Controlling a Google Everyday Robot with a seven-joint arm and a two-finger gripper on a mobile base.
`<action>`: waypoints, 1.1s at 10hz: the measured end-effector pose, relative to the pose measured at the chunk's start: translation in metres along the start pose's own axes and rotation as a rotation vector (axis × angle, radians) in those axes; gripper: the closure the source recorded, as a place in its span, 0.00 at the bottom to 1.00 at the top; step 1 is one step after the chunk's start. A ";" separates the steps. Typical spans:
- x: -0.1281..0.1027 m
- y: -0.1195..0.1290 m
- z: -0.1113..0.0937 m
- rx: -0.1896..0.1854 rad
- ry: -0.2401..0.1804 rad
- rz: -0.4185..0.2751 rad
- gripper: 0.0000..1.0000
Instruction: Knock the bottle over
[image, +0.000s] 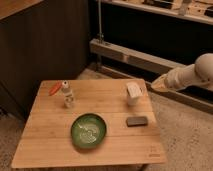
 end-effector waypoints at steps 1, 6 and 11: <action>-0.019 0.007 0.007 -0.021 -0.035 -0.002 1.00; -0.063 0.019 0.088 -0.124 -0.077 -0.091 1.00; -0.041 -0.008 0.205 -0.223 -0.089 -0.175 1.00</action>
